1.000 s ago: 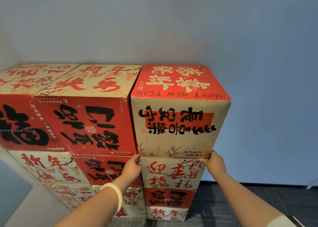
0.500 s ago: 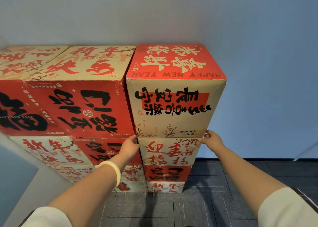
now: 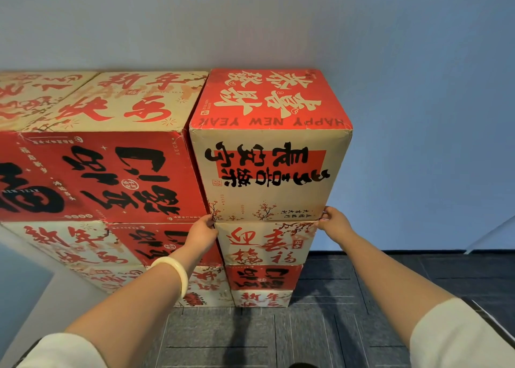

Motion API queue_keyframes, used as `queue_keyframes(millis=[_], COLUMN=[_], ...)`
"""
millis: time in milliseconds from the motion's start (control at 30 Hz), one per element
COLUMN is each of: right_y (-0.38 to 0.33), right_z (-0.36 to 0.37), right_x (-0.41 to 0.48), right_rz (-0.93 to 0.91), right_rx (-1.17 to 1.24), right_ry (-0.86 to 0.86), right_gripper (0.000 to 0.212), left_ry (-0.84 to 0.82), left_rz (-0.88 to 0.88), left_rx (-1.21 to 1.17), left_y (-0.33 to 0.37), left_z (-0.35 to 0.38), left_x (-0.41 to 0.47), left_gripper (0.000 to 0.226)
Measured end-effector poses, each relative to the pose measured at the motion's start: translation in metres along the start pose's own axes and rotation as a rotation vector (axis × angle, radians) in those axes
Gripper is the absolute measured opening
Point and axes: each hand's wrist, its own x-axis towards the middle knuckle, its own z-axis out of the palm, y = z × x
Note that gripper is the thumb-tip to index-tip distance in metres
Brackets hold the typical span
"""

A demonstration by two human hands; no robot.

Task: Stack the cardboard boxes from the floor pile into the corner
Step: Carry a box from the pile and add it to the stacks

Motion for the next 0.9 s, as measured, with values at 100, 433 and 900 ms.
queue_keyframes(millis=[100, 433, 900], right_y=[0.0014, 0.0056, 0.0067], right_z=[0.0012, -0.0012, 0.0001], right_x=[0.0005, 0.0003, 0.0022], right_rz=[-0.01, -0.024, -0.019], right_rx=[0.009, 0.041, 0.032], right_ry=[0.009, 0.006, -0.027], right_gripper=[0.043, 0.043, 0.048], left_ry=[0.008, -0.017, -0.023], left_rz=[-0.009, -0.018, -0.007], left_rx=[-0.014, -0.052, -0.034], left_y=[0.0001, 0.0004, 0.0031], left_z=[-0.0001, 0.0007, 0.0001], left_x=[-0.0018, -0.0064, -0.007], left_gripper=[0.044, 0.048, 0.051])
